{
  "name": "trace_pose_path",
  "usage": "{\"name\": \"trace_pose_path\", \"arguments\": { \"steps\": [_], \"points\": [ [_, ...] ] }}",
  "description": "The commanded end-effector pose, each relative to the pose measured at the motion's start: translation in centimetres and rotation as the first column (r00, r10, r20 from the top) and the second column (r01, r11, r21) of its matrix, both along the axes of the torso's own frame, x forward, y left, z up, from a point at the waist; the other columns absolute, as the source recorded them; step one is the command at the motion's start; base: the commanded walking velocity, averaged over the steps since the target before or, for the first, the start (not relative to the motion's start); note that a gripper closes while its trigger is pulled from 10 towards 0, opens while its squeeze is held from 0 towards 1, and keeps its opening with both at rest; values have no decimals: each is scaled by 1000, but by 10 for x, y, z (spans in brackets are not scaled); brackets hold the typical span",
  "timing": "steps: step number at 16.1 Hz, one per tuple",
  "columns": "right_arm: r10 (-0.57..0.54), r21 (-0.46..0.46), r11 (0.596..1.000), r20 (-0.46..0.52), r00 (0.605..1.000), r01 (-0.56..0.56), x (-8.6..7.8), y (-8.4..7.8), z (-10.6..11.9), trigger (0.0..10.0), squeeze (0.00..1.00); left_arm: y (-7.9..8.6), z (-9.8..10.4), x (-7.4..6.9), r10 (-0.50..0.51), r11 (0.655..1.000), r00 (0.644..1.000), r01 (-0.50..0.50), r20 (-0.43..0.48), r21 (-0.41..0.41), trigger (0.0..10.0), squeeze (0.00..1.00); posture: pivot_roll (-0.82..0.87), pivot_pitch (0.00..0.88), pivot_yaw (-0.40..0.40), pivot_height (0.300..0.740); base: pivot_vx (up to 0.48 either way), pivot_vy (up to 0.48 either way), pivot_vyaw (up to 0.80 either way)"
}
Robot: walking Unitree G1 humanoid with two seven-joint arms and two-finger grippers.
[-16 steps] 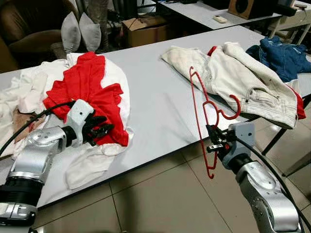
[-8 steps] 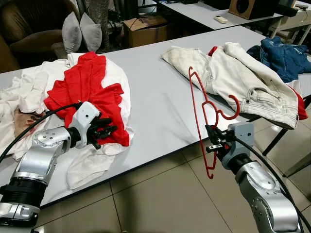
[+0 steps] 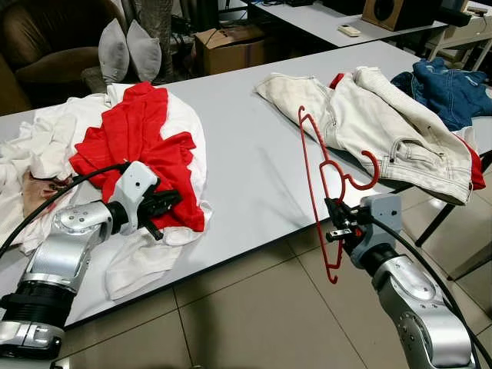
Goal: Hang hanger
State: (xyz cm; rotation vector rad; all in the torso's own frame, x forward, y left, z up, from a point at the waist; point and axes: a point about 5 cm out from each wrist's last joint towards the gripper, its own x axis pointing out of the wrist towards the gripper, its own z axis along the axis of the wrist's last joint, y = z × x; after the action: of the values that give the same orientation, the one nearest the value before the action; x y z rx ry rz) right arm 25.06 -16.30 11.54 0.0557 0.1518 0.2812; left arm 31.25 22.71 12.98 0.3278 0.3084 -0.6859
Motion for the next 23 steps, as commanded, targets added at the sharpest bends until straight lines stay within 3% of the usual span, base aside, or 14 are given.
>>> {"name": "trace_pose_path", "arguments": {
  "steps": [1, 3, 5, 8, 9, 11, 12, 14, 15, 16, 20, 21, 23],
  "points": [
    [3, -3, 1000, -3, 1000, -3, 1, 1, 0, 10000, 0, 3, 7, 4, 17, 1000, 999, -17, 28, -11, 0, 0, -236, 0, 43, 740, 0, 0, 0],
    [3, -2, 1000, -2, 1000, -3, 2, 1, 0, 10000, 0, 2, 13, 6, 32, 998, 998, -28, 55, -59, 0, 0, -235, 0, 43, 740, 0, 0, 0],
    [1, 0, 1000, -1, 1000, -1, 2, 1, 1, 10000, 0, -2, 28, 12, 61, 982, 991, -39, 115, -184, 0, 0, -234, 0, 43, 740, 0, 0, 0],
    [-3, 2, 1000, 1, 1000, 3, 2, 1, 1, 10000, 0, -5, 60, 19, 125, 913, 963, -18, 238, -408, 0, 0, -235, 0, 45, 740, 0, 0, 0],
    [-4, 2, 1000, 1, 1000, 4, 3, 1, 1, 10000, 0, -3, 64, 21, 142, 907, 958, -25, 250, -420, 0, 0, -235, 0, 46, 740, 0, 0, 0],
    [-5, 2, 1000, 2, 1000, 5, 3, 1, 1, 10000, 0, 6, 65, 25, 182, 932, 950, -85, 254, -352, 0, 0, -234, 0, 46, 740, 0, 0, 0],
    [-4, 2, 1000, 3, 1000, 4, 3, 2, 1, 10000, 0, 17, 44, 23, 179, 976, 968, -152, 177, -156, 10000, 0, -233, 0, 49, 740, 0, 0, 0],
    [-4, 3, 1000, 4, 1000, 4, 3, 2, 1, 10000, 0, 22, 35, 18, 158, 982, 979, -142, 127, -124, 10000, 0, -235, 0, 50, 740, 0, 0, 0],
    [-4, 3, 1000, 4, 1000, 4, 3, 2, 1, 10000, 0, 22, 35, 15, 137, 985, 981, -119, 140, -129, 10000, 1000, -234, 0, 50, 740, 0, 0, 0],
    [-5, 3, 1000, 4, 1000, 5, 3, 2, 2, 10000, 0, 25, 36, 11, 115, 987, 982, -96, 150, -131, 10000, 1000, -231, 0, 47, 740, 0, 0, 0],
    [6, 2, 1000, 0, 1000, -6, 5, 3, 0, 10000, 0, 47, 17, 0, 88, 989, 992, -98, 92, 109, 10000, 1000, -222, 0, 33, 740, 0, 0, 0],
    [12, 2, 1000, 1, 1000, -12, 6, 4, 1, 10000, 0, 48, 10, -4, 66, 986, 996, -74, 60, 149, 10000, 1000, -220, 0, 30, 740, 0, 0, 0],
    [17, 2, 1000, 3, 1000, -17, 8, 4, 1, 10000, 0, 39, 7, -6, 2, 985, 996, -17, 84, 172, 10000, 1000, -217, 0, 27, 740, 0, 0, 0]
  ]
}}
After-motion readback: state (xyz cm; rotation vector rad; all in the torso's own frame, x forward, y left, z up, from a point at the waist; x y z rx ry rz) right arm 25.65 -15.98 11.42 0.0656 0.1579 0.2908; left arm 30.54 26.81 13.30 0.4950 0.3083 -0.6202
